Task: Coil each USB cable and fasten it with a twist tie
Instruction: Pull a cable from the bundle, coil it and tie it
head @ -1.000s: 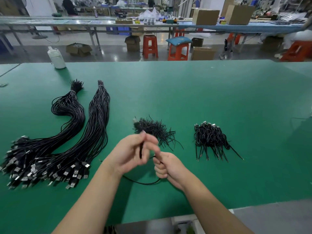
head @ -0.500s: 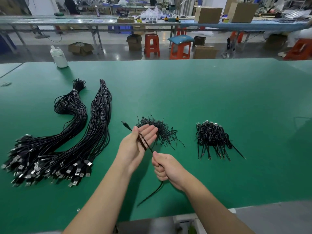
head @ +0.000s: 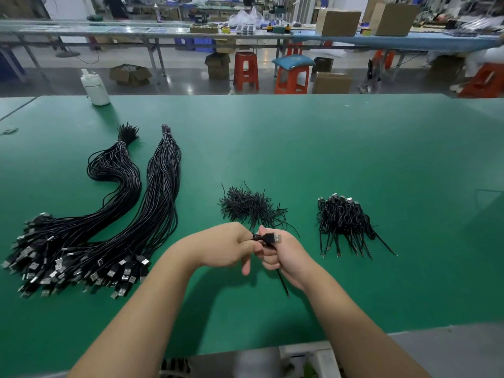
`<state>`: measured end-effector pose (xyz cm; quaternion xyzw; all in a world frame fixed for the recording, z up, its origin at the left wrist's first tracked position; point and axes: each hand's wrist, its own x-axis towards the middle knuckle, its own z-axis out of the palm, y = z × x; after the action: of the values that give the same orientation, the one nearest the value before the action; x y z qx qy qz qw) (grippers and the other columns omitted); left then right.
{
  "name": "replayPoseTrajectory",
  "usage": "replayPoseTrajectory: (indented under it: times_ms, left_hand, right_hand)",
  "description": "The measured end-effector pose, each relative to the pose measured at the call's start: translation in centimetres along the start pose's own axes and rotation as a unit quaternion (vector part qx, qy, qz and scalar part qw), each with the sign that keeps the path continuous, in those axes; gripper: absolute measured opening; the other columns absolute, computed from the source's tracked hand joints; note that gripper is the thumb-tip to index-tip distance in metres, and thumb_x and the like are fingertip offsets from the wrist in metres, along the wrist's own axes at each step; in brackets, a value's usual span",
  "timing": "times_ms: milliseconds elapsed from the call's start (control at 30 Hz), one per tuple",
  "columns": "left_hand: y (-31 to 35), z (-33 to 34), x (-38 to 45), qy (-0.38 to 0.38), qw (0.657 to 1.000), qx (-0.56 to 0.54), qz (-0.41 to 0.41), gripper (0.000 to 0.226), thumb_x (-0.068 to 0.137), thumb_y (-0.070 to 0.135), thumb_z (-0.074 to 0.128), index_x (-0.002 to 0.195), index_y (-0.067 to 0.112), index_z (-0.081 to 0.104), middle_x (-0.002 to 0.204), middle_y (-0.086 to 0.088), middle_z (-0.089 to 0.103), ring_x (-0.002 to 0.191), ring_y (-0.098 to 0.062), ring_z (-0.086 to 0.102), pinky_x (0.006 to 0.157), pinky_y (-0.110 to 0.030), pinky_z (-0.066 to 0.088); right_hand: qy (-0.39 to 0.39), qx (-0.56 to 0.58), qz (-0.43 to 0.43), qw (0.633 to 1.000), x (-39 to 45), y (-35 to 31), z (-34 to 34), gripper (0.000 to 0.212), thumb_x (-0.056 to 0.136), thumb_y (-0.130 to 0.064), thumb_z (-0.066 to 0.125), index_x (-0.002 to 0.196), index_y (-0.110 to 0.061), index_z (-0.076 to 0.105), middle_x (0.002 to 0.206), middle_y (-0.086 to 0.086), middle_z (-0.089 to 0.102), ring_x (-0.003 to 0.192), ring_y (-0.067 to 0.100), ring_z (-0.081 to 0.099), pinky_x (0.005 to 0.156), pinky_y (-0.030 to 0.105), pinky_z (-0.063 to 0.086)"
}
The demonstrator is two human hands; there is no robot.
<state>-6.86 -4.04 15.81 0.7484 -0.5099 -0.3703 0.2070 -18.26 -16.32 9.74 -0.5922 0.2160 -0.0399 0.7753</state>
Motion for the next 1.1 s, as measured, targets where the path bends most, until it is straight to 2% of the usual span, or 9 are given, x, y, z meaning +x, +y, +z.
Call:
replayPoseTrajectory:
  times_ms: [167,233,433,533,633,733,833,967,1100]
  left_hand:
    - [-0.7,0.4,0.5,0.092,0.993,0.065,-0.026,0.037,0.102,0.035,0.047,0.078,0.017,0.068,0.063,0.011,0.070,0.047,-0.009,0.056,0.060,-0.031,0.050]
    - [-1.1,0.8,0.6,0.109,0.990,-0.086,0.005,0.033,0.104,0.028,0.047,0.085,0.011,0.068,0.077,0.000,0.075,0.064,-0.014,0.069,0.066,-0.032,0.054]
    - [-1.8,2.1,2.1,0.201,0.887,-0.410,0.064,0.031,0.106,0.015,0.037,0.121,0.000,0.059,0.118,-0.017,0.069,0.104,-0.016,0.070,0.093,-0.026,0.054]
    - [-1.4,2.8,2.0,0.180,0.854,-0.477,0.105,0.046,0.102,0.028,0.042,0.119,-0.011,0.058,0.117,-0.022,0.069,0.118,-0.022,0.063,0.102,-0.031,0.049]
    - [-1.0,3.1,1.9,0.167,0.888,-0.403,0.145,0.055,0.101,0.033,0.041,0.082,-0.015,0.060,0.105,-0.038,0.065,0.124,-0.016,0.060,0.108,-0.032,0.044]
    - [-1.0,2.8,1.8,0.151,0.911,-0.357,0.138,0.055,0.101,0.033,0.040,0.082,-0.010,0.067,0.091,-0.031,0.071,0.123,-0.012,0.060,0.107,-0.027,0.043]
    - [-0.6,2.4,1.7,0.162,0.921,-0.333,0.116,0.039,0.097,0.040,0.043,0.110,0.017,0.070,0.108,-0.004,0.075,0.117,-0.010,0.063,0.101,-0.025,0.045]
    - [0.2,3.3,2.2,0.207,0.866,-0.442,0.113,0.043,0.095,0.039,0.049,0.107,0.002,0.068,0.103,-0.014,0.075,0.098,-0.032,0.068,0.088,-0.045,0.055]
    - [0.9,4.0,2.6,0.204,0.810,-0.538,0.113,0.038,0.098,0.035,0.047,0.091,-0.001,0.057,0.060,-0.002,0.060,0.063,-0.023,0.060,0.064,-0.037,0.044]
  right_hand:
    - [-0.012,-0.063,-0.024,0.998,-0.6,-0.7,-0.6,0.028,0.104,-0.019,0.044,0.079,-0.016,0.055,0.056,-0.004,0.042,0.046,0.011,0.024,0.049,0.030,0.012]
    - [-0.026,-0.039,-0.051,0.998,-0.9,-1.1,-1.1,0.024,0.105,-0.018,0.046,0.086,-0.013,0.060,0.060,-0.001,0.053,0.044,0.009,0.035,0.043,0.023,0.021]
    - [-0.072,-0.117,-0.088,0.987,-2.0,-1.4,-0.5,0.022,0.105,-0.010,0.045,0.092,-0.007,0.063,0.069,0.003,0.064,0.052,0.011,0.051,0.047,0.020,0.040]
    - [-0.060,-0.120,-0.116,0.984,-2.2,-1.2,0.0,0.022,0.104,-0.006,0.044,0.092,-0.009,0.062,0.067,0.002,0.058,0.052,0.010,0.045,0.049,0.020,0.038]
    - [-0.068,-0.127,-0.136,0.980,-2.5,-0.9,0.0,0.021,0.105,-0.007,0.044,0.092,-0.011,0.061,0.069,0.002,0.056,0.053,0.011,0.039,0.051,0.022,0.033]
    - [-0.092,-0.116,-0.138,0.979,-2.8,-0.5,-0.2,0.022,0.105,-0.007,0.043,0.092,-0.011,0.060,0.067,-0.001,0.054,0.053,0.012,0.032,0.051,0.023,0.025]
    - [-0.079,-0.123,-0.123,0.982,-2.9,-0.1,-0.6,0.023,0.105,-0.007,0.043,0.092,-0.011,0.061,0.065,-0.003,0.054,0.052,0.011,0.030,0.051,0.023,0.022]
    - [0.008,-0.174,-0.129,0.976,-2.5,-0.2,-0.8,0.025,0.104,-0.008,0.047,0.087,-0.011,0.066,0.065,-0.004,0.064,0.050,0.009,0.043,0.051,0.023,0.036]
    - [0.046,-0.139,-0.086,0.985,-1.9,0.3,-0.1,0.015,0.099,-0.006,0.055,0.087,-0.004,0.064,0.077,0.012,0.069,0.056,0.011,0.061,0.059,0.023,0.053]
